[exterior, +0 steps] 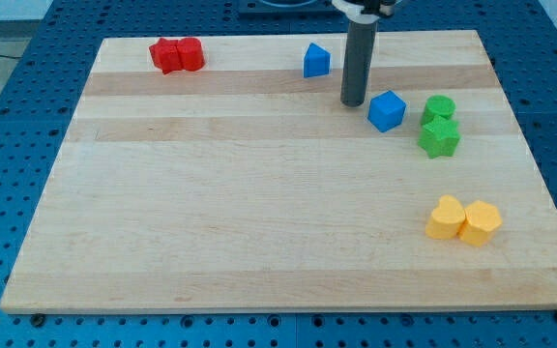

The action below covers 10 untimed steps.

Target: Move the triangle into the blue cube

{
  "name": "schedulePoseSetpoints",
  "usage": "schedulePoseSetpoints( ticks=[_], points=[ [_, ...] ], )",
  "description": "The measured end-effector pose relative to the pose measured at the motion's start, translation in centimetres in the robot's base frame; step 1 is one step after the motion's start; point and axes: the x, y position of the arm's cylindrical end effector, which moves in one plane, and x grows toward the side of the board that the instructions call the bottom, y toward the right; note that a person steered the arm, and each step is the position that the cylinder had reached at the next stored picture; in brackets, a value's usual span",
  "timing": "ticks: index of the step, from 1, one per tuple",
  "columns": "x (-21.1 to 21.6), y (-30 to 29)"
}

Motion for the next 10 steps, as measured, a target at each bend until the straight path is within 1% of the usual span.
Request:
schedulePoseSetpoints(
  ticks=[1, 2, 3, 4, 5, 6, 7, 8, 9, 10],
  points=[
    [2.9, 2.5],
    [1.7, 1.0],
    [-2.8, -9.6],
    [-9.1, -14.0],
    [-10.1, -9.1],
    [-7.6, -2.7],
    [-7.6, -0.4],
    [-7.3, 0.4],
    [-2.2, 2.7],
    [-1.7, 3.5]
  ],
)
